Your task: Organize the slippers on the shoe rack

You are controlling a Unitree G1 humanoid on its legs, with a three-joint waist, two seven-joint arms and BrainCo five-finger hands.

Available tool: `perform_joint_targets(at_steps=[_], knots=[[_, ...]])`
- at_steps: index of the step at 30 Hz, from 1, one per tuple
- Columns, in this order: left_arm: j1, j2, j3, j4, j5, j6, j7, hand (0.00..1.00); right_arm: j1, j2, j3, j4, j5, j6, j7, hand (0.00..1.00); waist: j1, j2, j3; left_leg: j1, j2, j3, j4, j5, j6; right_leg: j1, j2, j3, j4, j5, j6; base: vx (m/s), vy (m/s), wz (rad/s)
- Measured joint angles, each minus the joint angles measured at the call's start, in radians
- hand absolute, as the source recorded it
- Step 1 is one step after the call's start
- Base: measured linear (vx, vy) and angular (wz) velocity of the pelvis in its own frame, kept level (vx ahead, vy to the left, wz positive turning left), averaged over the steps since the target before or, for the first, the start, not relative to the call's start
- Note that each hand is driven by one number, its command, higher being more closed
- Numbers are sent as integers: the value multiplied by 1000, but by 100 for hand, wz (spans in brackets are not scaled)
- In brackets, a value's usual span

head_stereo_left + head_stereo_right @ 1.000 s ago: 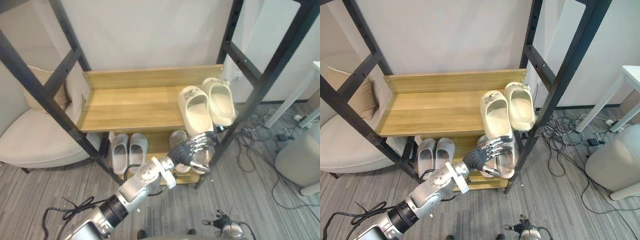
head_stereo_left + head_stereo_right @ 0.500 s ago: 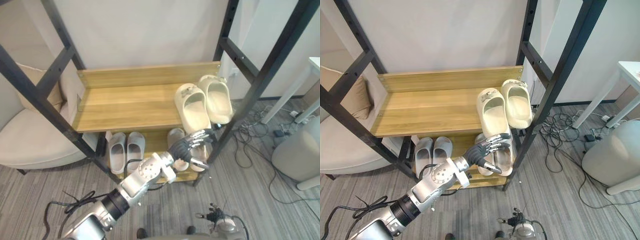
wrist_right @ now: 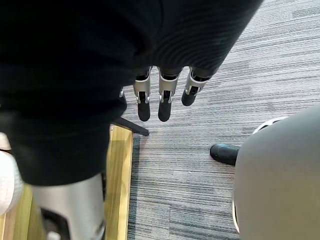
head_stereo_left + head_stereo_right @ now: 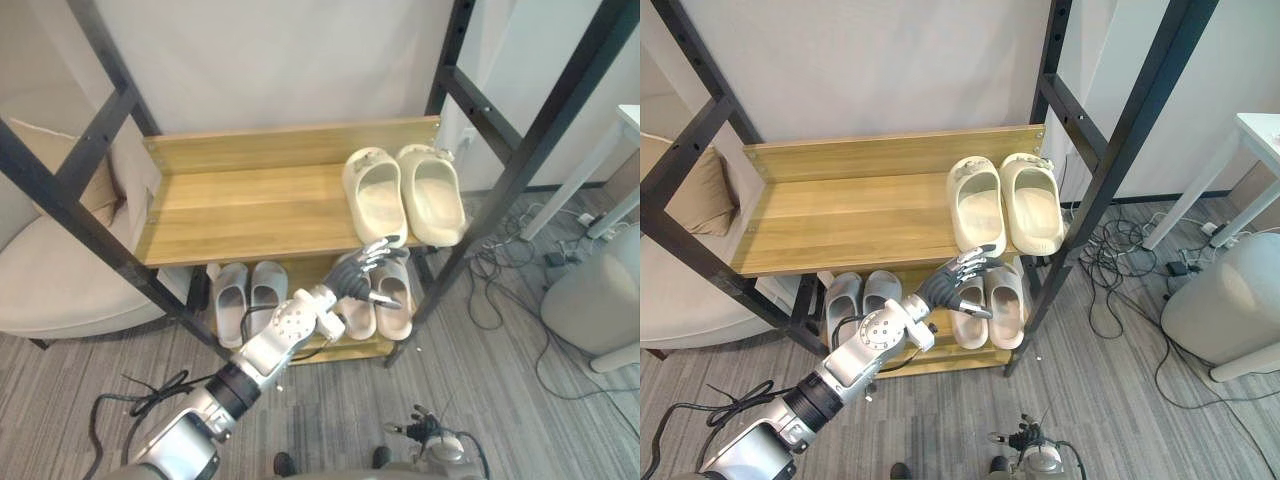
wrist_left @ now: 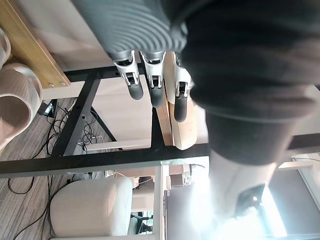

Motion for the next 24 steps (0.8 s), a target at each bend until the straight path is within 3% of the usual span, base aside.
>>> perform_joint_targets(at_steps=[17, 24], knots=[[-20, -30, 26, 38, 22, -18, 16, 0, 15, 15, -58, -19, 2, 0, -1, 0, 1, 1, 3, 6, 0, 16, 0, -6, 0, 0, 0, 11, 0, 0, 0, -3, -2, -2], [20, -40, 24, -129, -101, -20, 13, 0, 16, 15, -54, -19, 2, 0, -1, 0, 8, 1, 3, 6, -1, -6, 0, -6, 0, 11, -1, -7, 0, -4, 3, -1, -2, 6]])
